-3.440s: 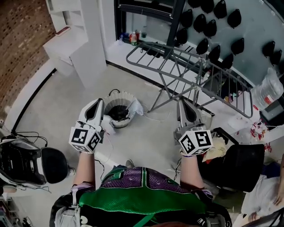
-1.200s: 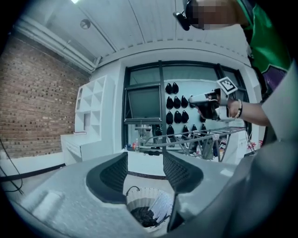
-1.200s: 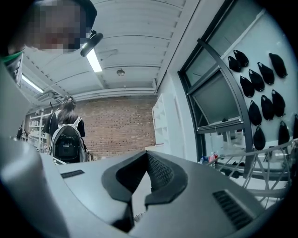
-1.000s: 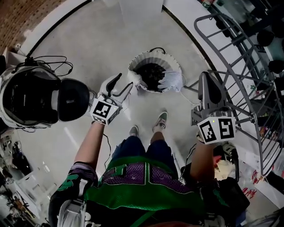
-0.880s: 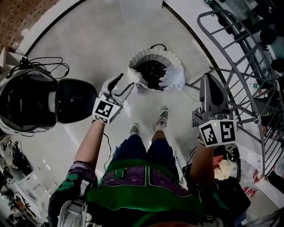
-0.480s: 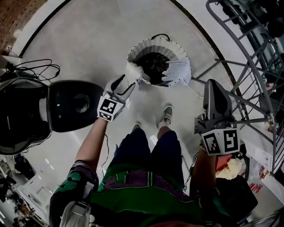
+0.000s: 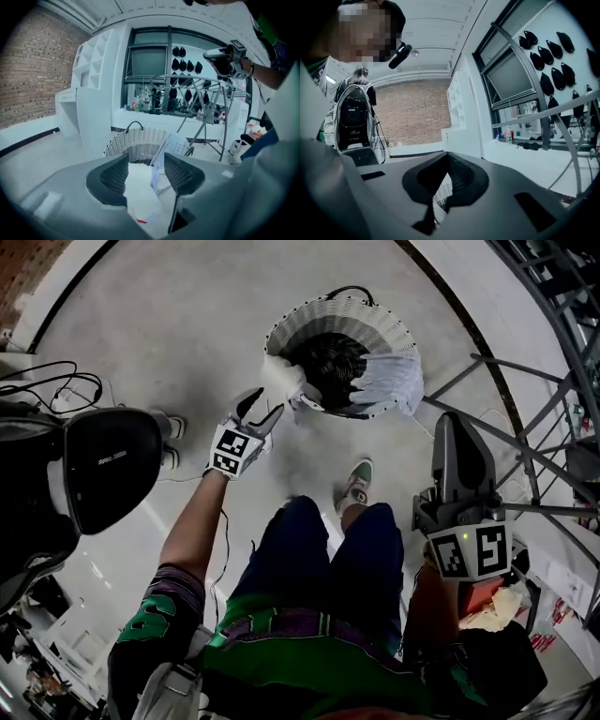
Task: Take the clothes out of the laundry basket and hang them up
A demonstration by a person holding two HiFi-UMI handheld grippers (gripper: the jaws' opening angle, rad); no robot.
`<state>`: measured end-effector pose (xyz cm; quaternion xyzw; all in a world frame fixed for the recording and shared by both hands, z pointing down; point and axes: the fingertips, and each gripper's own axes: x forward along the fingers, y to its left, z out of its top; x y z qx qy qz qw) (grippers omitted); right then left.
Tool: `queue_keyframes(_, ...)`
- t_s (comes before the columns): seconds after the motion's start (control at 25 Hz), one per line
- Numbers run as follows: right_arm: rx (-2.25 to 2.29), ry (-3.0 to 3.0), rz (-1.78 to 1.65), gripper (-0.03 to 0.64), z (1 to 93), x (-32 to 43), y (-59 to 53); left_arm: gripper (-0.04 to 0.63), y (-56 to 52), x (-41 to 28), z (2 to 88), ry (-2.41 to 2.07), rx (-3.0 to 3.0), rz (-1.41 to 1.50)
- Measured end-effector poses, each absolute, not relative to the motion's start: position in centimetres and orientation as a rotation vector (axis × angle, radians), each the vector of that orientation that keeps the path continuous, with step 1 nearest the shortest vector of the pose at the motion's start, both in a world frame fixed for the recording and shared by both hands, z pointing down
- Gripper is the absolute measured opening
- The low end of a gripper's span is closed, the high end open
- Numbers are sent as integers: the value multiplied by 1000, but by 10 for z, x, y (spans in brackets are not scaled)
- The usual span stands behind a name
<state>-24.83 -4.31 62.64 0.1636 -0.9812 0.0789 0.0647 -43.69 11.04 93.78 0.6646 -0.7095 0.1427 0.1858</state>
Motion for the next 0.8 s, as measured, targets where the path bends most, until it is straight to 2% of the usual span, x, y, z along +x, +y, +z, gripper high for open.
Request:
queue_keyframes(0.28,472,-2959,249,0,685,-261,-54,280,97,-445,1034,-1907,1863,518)
queue_keyframes(0.52,484,-2959,263,0,709,-256,-63,297,82,-454,1072,-1950,1785,519)
queue_keyframes(0.72,500,-2948,267,0,711,-252,-68,296,69,-459,1078,-1976,1748,581)
queue_keyframes(0.8,501,-2940,276,0,708,-250,-69,256,68,-460,1078,-1964,1724,613)
